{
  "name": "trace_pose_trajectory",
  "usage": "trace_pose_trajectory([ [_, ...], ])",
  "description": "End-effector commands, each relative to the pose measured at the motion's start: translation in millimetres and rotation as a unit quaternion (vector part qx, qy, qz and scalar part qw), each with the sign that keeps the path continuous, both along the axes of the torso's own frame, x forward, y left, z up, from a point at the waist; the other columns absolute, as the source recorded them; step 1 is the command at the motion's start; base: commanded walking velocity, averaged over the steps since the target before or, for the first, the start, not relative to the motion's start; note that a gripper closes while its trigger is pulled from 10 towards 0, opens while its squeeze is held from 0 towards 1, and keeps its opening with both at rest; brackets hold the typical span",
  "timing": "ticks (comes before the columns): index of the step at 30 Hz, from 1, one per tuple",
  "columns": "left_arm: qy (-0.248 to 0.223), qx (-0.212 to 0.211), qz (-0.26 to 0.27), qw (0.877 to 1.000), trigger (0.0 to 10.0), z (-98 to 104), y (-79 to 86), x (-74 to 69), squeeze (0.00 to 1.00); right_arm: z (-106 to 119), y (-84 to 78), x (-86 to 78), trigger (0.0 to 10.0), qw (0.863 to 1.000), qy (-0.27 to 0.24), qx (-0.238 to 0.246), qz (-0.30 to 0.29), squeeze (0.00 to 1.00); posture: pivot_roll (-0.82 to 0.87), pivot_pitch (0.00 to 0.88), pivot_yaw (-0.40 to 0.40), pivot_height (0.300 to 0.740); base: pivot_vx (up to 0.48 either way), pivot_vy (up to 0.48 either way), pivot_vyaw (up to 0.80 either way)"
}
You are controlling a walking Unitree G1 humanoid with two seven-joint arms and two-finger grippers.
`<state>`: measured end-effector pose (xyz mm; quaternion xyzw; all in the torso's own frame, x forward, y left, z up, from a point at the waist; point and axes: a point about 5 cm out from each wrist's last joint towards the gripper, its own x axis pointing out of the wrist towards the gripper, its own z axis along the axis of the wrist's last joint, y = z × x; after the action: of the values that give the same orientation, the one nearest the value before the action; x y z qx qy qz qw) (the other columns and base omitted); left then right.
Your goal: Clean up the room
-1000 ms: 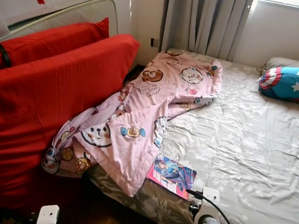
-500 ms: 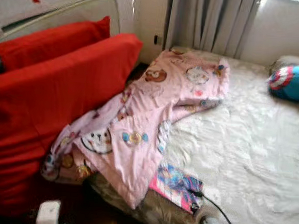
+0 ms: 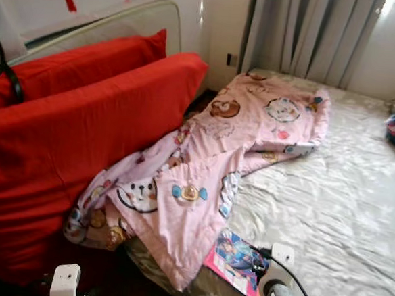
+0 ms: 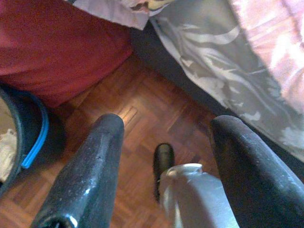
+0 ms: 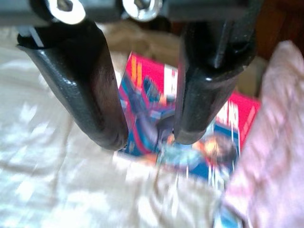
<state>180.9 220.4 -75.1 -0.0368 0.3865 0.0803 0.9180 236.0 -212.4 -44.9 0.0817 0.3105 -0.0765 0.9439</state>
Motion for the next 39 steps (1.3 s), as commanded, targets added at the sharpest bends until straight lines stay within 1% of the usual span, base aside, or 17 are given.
trace_pose_trajectory([
  [1,-0.005,0.004,0.008,1.0,10.0,0.4,4.9,-2.5,0.0,6.8,2.3,6.0,10.0,0.999,-0.042,0.003,-0.001,0.0,-0.02,0.019,-0.006,0.74,0.0,0.0,0.0],
  [6,-0.015,0.001,0.007,1.0,10.0,1.4,5.0,-2.1,0.0,13.6,0.3,8.7,10.0,0.996,-0.083,-0.021,-0.004,0.0,-0.03,0.014,-0.007,0.74,0.0,0.0,0.0],
  [12,-0.017,0.001,0.004,1.0,10.0,1.4,5.0,-2.7,0.0,16.7,-0.5,9.1,10.0,0.994,-0.102,-0.045,0.004,0.0,-0.04,0.005,-0.003,0.74,0.0,0.0,0.0],
  [13,-0.017,0.001,0.003,1.0,10.0,1.4,5.0,-2.8,0.0,26.3,2.7,19.8,10.0,0.99,-0.129,-0.055,0.014,0.0,-0.04,0.002,-0.003,0.74,0.0,0.0,0.0],
  [14,-0.018,0.001,0.002,1.0,10.0,1.4,5.0,-2.9,0.0,44.4,8.4,37.8,10.0,0.981,-0.179,-0.069,0.025,0.0,-0.04,0.0,-0.003,0.74,0.0,0.0,0.0],
  [15,-0.02,0.001,0.001,1.0,10.0,1.6,5.0,-2.9,0.0,58.5,13.6,50.3,10.0,0.973,-0.216,-0.075,0.032,0.0,-0.04,0.0,-0.003,0.74,0.0,0.0,0.0],
  [16,-0.022,0.001,0.001,1.0,10.0,1.9,5.1,-2.7,0.0,67.4,17.3,57.3,10.0,0.967,-0.239,-0.076,0.035,0.0,-0.04,0.0,-0.003,0.74,0.0,0.0,0.0],
  [18,-0.027,0.001,0.002,1.0,10.0,2.4,5.3,-2.6,0.0,71.5,20.9,60.3,10.0,0.965,-0.253,-0.067,0.036,0.0,-0.04,0.0,0.0,0.74,0.0,0.0,0.0],
  [21,-0.028,0.002,0.001,1.0,10.0,2.4,5.4,-3.0,0.0,75.4,22.6,61.7,10.0,0.96,-0.268,-0.073,0.039,0.0,-0.04,0.0,0.002,0.74,0.0,0.0,0.0],
  [24,-0.029,0.002,-0.002,1.0,10.0,2.1,5.2,-3.9,0.0,85.5,25.9,67.1,10.0,0.951,-0.298,-0.078,0.04,0.0,-0.05,0.0,0.001,0.74,0.0,0.0,0.0],
  [26,-0.029,0.002,-0.003,1.0,10.0,2.1,5.2,-4.0,0.0,86.5,26.1,67.3,10.0,0.949,-0.302,-0.079,0.039,0.0,-0.05,0.0,0.001,0.74,0.0,0.0,0.0],
  [27,-0.03,0.001,-0.003,1.0,10.0,2.1,5.1,-4.2,0.0,88.4,26.9,66.1,10.0,0.945,-0.313,-0.087,0.039,0.0,-0.05,0.0,-0.001,0.74,0.0,0.0,0.0],
  [29,-0.03,0.0,-0.004,1.0,10.0,2.0,5.0,-4.6,0.0,86.3,28.2,62.5,10.0,0.944,-0.314,-0.089,0.038,0.0,-0.05,0.0,-0.003,0.74,0.0,0.0,0.0],
  [32,-0.03,0.0,-0.003,1.0,10.0,1.8,5.1,-4.9,0.0,75.2,29.2,55.7,10.0,0.952,-0.286,-0.1,0.038,0.0,-0.04,0.0,-0.003,0.74,0.0,0.0,0.0],
  [36,-0.034,0.001,-0.001,0.999,10.0,3.0,5.8,-3.3,0.0,71.5,27.2,56.2,10.0,0.958,-0.262,-0.111,0.024,0.0,-0.05,0.0,-0.001,0.74,0.0,0.0,0.0],
  [37,-0.037,0.001,0.0,0.999,10.0,3.5,6.1,-2.6,0.0,69.8,26.3,56.2,10.0,0.961,-0.252,-0.111,0.016,0.0,-0.04,0.0,-0.001,0.735,0.0,0.0,0.0],
  [39,-0.04,0.001,0.001,0.999,10.0,4.1,6.3,-1.8,0.0,69.2,26.0,56.2,10.0,0.962,-0.248,-0.112,0.013,0.0,-0.04,0.0,-0.001,0.725,0.0,0.0,0.0],
])
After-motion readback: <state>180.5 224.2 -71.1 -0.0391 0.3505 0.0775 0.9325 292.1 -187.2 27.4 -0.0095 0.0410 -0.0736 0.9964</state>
